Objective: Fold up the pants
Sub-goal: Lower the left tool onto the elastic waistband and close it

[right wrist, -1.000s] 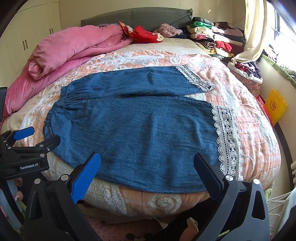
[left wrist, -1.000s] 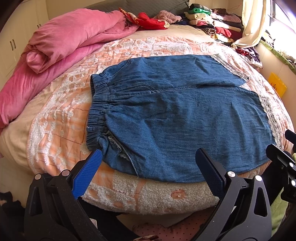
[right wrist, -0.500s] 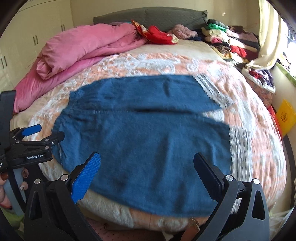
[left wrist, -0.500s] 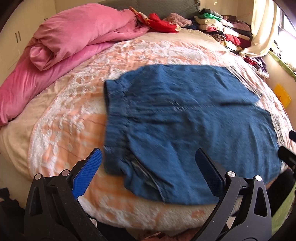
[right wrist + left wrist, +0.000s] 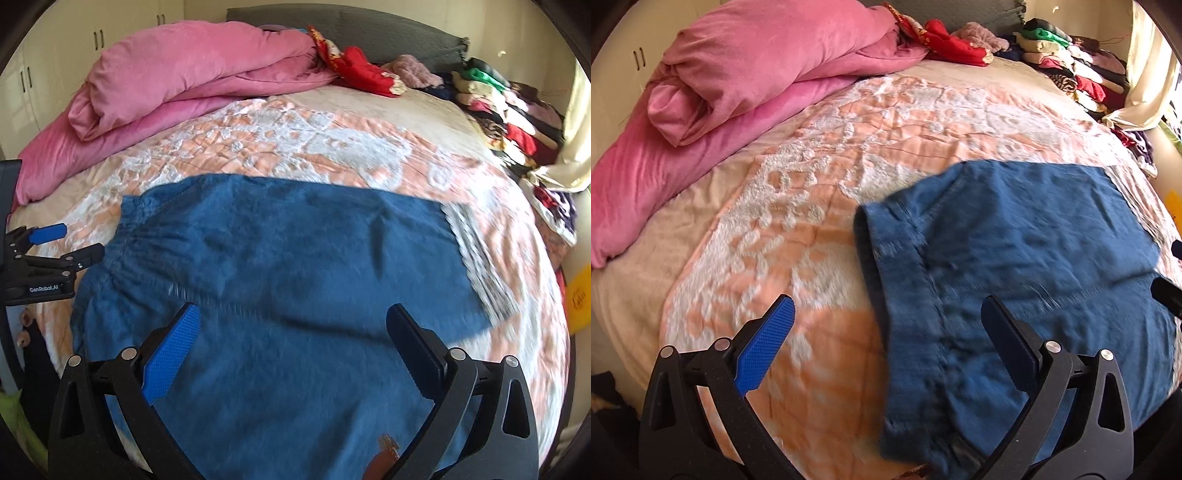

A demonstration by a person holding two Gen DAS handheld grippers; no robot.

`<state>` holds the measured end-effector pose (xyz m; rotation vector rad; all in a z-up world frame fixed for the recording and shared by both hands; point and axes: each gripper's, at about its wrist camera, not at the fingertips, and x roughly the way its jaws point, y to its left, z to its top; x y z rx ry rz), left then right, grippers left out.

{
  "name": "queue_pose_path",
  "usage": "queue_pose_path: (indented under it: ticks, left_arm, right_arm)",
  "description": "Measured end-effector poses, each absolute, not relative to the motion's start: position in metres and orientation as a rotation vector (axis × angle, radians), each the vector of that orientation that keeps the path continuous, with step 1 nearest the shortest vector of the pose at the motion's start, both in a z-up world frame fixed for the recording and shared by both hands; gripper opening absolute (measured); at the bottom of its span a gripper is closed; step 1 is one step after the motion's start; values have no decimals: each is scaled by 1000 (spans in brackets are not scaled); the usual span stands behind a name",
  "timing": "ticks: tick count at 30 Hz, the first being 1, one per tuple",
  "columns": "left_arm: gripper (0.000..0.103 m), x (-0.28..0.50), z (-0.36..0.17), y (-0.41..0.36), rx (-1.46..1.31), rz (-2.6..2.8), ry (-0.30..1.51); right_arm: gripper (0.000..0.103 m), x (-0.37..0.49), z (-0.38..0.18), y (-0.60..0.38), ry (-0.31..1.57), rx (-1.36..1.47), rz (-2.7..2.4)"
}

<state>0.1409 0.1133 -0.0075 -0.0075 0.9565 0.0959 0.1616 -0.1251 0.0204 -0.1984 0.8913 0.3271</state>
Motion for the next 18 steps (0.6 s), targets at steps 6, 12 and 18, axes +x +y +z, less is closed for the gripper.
queue_pose_path:
  ticks: [6, 12, 18]
  left_arm:
    - [95, 179, -24, 134, -38, 107, 1002]
    - [95, 206, -37, 146, -51, 92, 1015]
    - [91, 228, -46, 142, -18, 53, 1017]
  right_arm:
    - [99, 209, 11, -95, 893, -276, 397]
    - [99, 259, -3, -73, 913, -303, 446]
    - [99, 302, -14, -57, 926, -354, 482]
